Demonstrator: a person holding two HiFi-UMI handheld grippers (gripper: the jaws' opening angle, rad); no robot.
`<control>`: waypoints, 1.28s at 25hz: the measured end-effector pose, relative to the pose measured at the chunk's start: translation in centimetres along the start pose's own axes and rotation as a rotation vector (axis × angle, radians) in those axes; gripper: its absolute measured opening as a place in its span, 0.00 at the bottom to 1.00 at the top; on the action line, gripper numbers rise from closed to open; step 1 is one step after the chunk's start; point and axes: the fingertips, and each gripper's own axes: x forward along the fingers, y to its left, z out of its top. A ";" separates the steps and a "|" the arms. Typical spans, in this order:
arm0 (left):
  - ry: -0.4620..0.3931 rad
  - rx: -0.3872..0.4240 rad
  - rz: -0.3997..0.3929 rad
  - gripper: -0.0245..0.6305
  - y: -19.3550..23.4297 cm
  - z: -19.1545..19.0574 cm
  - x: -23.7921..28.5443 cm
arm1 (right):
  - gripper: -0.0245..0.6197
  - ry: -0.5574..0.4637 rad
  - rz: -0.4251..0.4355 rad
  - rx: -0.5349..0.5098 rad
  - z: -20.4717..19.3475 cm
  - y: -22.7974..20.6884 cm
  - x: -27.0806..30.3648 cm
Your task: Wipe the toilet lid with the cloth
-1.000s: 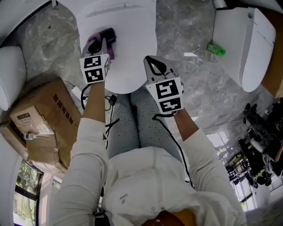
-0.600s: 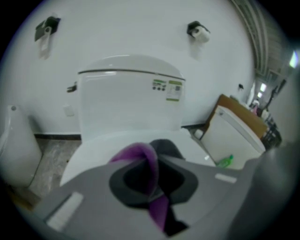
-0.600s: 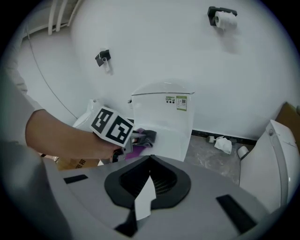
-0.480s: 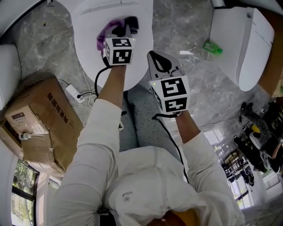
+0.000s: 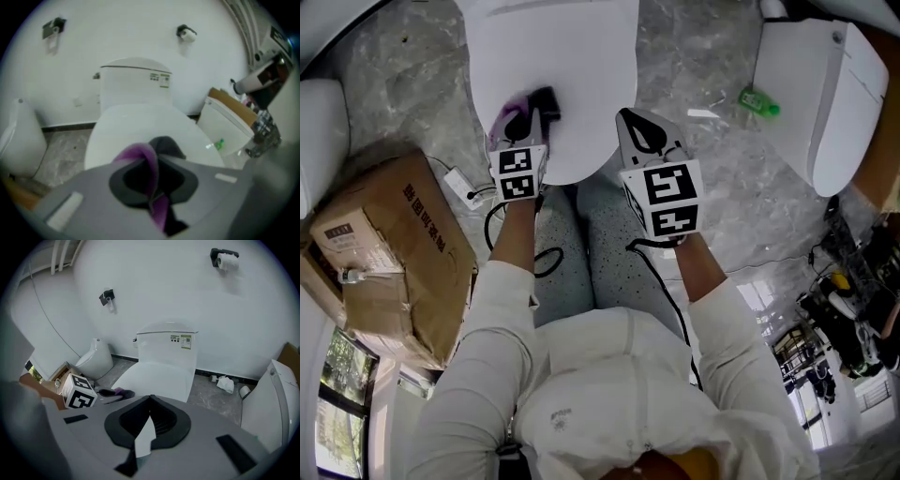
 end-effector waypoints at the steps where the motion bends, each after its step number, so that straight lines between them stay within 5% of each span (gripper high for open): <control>1: -0.002 -0.044 0.040 0.08 2.1 -1.0 -0.9 | 0.06 -0.003 0.005 -0.005 0.0 0.6 0.0; 4: -0.018 -0.157 0.121 0.08 4.9 -2.9 -2.5 | 0.06 -0.006 0.009 -0.013 -0.5 1.8 -0.3; 6: -0.031 -0.174 0.124 0.07 3.2 -2.9 -2.2 | 0.06 -0.002 0.001 -0.001 -1.3 1.9 -0.8; 13: -0.004 0.013 -0.211 0.07 -12.7 -3.3 0.3 | 0.06 -0.069 -0.048 0.038 -1.9 1.7 -3.6; 18: 0.039 0.114 -0.329 0.07 -14.5 -7.4 -1.9 | 0.06 -0.133 -0.051 0.038 -1.1 2.8 -5.3; 25: 0.148 0.053 -0.236 0.08 -8.3 -12.4 -6.0 | 0.06 -0.206 -0.035 0.045 -0.2 5.7 -6.9; 28: 0.199 -0.079 -0.124 0.08 -5.1 -13.4 -7.4 | 0.06 -0.231 -0.041 0.052 0.1 6.8 -7.7; 32: 0.176 -0.120 -0.092 0.07 -3.1 -12.1 -9.4 | 0.06 -0.265 -0.057 0.058 0.5 8.4 -9.0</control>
